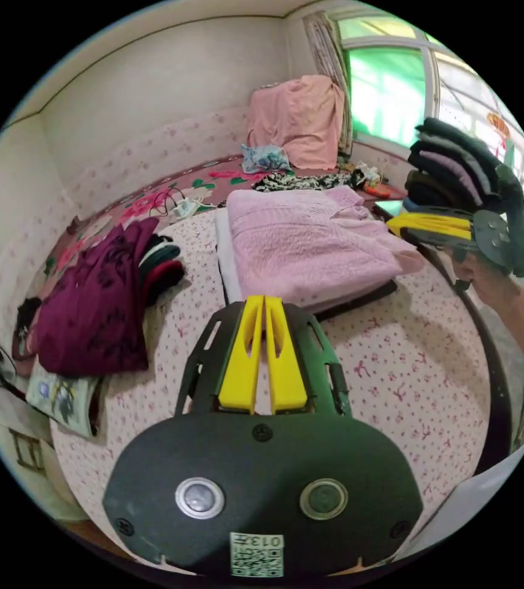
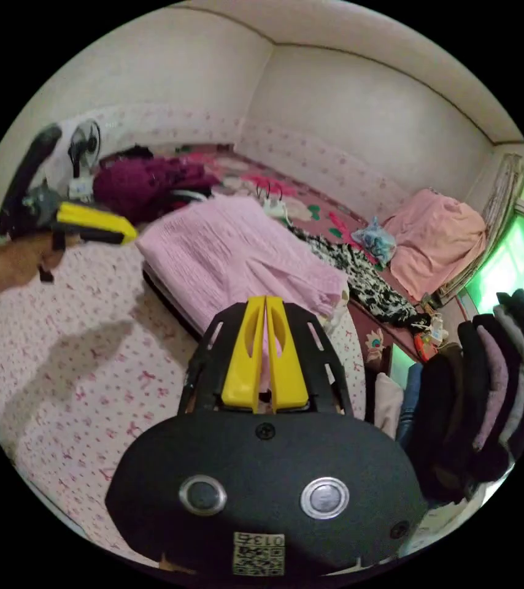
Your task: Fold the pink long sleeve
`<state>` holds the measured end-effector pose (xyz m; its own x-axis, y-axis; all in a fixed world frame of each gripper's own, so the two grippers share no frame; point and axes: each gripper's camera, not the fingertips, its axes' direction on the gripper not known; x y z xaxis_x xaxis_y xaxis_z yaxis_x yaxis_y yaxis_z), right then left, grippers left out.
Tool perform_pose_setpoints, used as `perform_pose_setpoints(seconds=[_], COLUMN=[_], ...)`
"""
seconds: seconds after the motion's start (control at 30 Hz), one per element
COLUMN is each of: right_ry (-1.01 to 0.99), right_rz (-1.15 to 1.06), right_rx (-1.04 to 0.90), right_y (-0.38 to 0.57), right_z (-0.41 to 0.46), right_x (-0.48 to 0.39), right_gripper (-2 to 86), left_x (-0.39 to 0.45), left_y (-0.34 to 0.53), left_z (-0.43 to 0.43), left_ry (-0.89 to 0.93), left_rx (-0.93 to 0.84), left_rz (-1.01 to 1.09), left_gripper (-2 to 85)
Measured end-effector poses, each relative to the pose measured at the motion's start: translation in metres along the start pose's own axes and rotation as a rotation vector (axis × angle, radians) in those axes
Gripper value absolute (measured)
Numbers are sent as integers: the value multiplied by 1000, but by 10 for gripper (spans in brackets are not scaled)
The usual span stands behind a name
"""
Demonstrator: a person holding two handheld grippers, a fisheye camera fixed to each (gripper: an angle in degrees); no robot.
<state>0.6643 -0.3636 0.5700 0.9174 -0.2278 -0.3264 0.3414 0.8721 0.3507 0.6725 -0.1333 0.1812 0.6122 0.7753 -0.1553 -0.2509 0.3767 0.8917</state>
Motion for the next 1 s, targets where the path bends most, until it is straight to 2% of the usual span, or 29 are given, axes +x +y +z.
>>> perform_pose_setpoints(seconds=[0.03,0.1,0.23,0.3,0.43,0.53,0.73,0.83,1.0], right_ry=[-28,-89,-272,-299,-284,-330,-373,-421,-438], right_rz=[56,112,82,76,63,88,147,197,251], right_rx=[107,172,141,99,26,-20,-6,2,-17], right_y=[3,9,24,26,8,-19,-90,-126,-170], right_z=[-25,-48,-44,-35,-21,-6,24,42,72], right_x=[-8,-32,-125,-165,-237,-270,-314,-321,-325], right_gripper=[-1,-1,2,5,30,57,101,118,135], left_x=[-7,-17,-50,-76,-170,-247,-378,-423,-468], left_y=[32,86,205,243,300,323,329,331,321], left_z=[-9,-15,-7,-3,-11,-16,-36,-37,-14], left_ry=[25,32,16,-10,-46,-45,-72,-70,-115], left_rx=[16,10,-123,-178,-133,-93,47,120,127], left_rz=[-31,-85,-148,-151,-234,-302,-360,-389,-357], left_gripper=[-3,-3,-1,1,17,57,78,88,114])
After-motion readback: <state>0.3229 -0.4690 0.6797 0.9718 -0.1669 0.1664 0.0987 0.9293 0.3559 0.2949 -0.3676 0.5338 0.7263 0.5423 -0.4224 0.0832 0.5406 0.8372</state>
